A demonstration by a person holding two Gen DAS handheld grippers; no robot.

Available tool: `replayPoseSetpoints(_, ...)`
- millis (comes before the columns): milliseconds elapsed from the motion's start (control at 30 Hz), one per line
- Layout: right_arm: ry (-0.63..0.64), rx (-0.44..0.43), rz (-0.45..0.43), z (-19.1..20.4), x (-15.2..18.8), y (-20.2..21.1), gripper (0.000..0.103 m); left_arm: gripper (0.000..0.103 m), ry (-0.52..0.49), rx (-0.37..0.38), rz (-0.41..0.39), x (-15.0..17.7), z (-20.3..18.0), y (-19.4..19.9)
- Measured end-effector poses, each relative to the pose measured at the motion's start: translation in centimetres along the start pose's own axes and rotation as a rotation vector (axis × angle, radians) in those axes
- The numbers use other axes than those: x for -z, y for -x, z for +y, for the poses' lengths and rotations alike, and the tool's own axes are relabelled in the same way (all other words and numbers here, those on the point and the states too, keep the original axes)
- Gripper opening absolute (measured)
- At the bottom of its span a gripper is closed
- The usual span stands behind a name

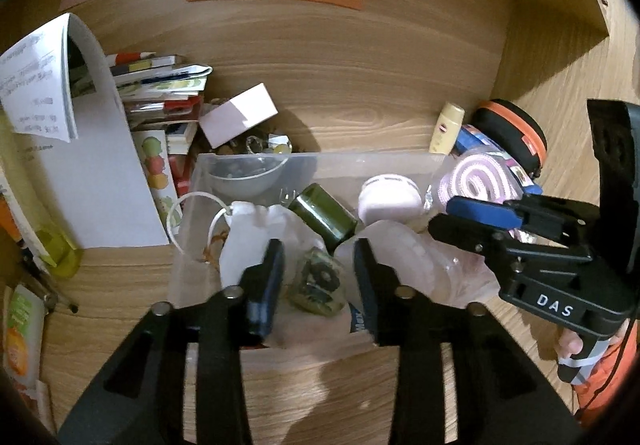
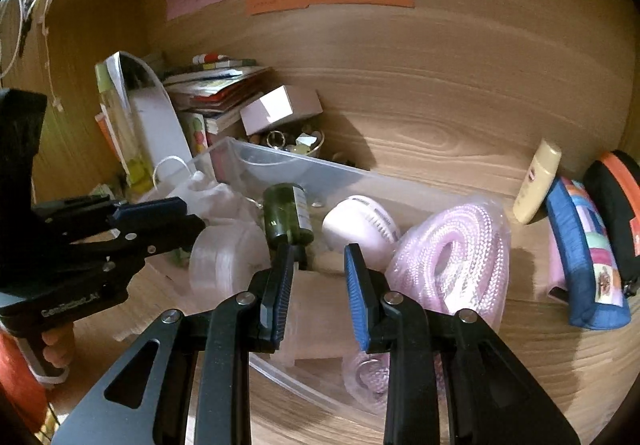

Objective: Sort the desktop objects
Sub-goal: 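Carry the square item in the left tool while the right tool carries the eraser into the box, then open both tools over the box and pull them back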

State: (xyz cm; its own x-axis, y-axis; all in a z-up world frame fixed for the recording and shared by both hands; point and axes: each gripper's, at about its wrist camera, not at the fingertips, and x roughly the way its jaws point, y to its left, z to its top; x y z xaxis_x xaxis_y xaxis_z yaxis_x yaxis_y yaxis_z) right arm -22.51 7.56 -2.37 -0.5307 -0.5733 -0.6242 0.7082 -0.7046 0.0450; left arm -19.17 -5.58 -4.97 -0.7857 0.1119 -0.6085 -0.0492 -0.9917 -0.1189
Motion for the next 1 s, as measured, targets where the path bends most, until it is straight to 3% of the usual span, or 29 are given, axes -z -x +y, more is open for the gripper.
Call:
replayPoseSetpoints(133,-0.016,-0.025,0.003,-0.1,-0.1,0.4,0.024,0.039,0.021,0.048,-0.010,-0.1,0.3,0.5)
replayPoseSetpoints(300,-0.026,-0.024,0.002,0.1,-0.2,0.8,0.024,0.039,-0.004,0.036,-0.020,0.2,-0.5,1.3)
replayPoseSetpoints(433,-0.020,-0.021,0.001,0.6,0.0,1.7,0.025,0.049,-0.029,0.027,-0.044,0.3,-1.4,2.4)
replayPoseSetpoints(600,0.004,0.023,-0.041,1.4,0.5,3.5,0.051,0.049,-0.025,0.010,-0.070,0.5,-1.8,3.8)
replayPoseSetpoints(767,0.019,0.029,-0.078,1.9,1.1,5.8,0.064,0.052,-0.014,-0.012,-0.090,0.8,-2.0,5.2)
replayPoseSetpoints(1000,0.055,0.075,-0.132,3.1,2.1,8.8,0.080,0.073,-0.032,-0.043,-0.153,1.5,-3.5,8.5)
